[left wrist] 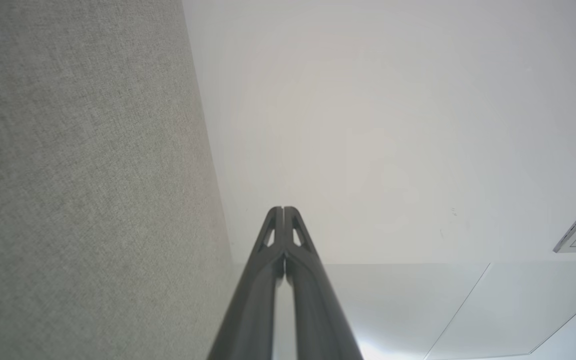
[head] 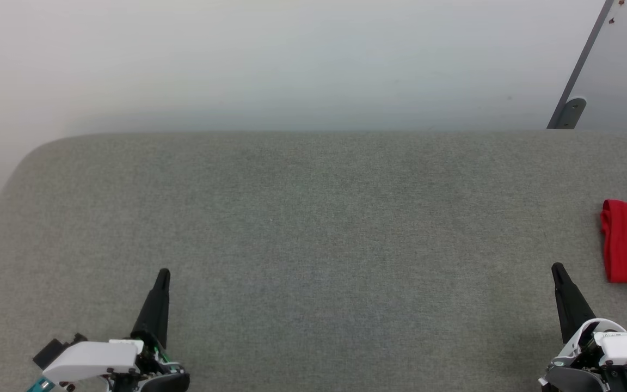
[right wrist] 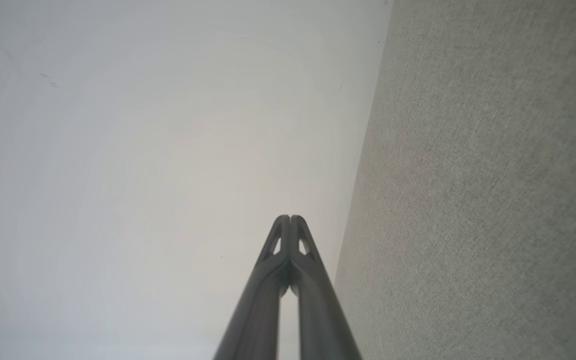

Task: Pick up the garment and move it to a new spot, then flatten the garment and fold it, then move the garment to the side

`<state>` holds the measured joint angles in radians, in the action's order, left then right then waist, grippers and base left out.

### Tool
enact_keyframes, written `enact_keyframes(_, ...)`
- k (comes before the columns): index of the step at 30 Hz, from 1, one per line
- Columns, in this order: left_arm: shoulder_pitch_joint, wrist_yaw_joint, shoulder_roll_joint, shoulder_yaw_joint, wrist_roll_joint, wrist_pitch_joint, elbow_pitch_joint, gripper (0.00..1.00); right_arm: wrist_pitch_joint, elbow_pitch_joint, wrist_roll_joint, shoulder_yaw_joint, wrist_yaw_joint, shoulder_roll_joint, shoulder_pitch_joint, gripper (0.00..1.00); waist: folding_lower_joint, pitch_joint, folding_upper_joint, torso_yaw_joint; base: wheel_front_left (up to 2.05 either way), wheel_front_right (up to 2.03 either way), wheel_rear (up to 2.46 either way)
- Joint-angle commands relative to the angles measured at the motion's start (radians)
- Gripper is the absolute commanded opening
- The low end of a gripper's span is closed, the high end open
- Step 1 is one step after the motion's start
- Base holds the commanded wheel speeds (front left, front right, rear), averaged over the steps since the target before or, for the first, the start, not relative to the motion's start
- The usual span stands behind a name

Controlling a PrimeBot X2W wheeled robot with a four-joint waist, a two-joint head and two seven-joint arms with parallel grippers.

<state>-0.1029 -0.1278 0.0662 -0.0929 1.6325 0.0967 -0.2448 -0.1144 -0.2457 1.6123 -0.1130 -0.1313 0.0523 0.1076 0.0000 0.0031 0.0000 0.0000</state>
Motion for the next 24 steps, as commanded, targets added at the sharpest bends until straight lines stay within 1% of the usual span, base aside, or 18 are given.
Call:
enact_keyframes(1,-0.009,-0.005,-0.002,-0.002,-0.005,0.005,-0.001,0.00,-0.001,0.000,0.002,-0.001,0.001,-0.004,0.002,0.00,0.0000,0.000,0.0000,0.000,0.00,0.00,0.00)
enact_keyframes(24,-0.009,-0.005,-0.005,-0.007,-0.009,0.008,-0.001,0.00,-0.002,0.000,0.001,-0.002,0.001,-0.005,0.003,0.00,0.0000,0.000,0.0000,0.000,0.00,0.00,0.00)
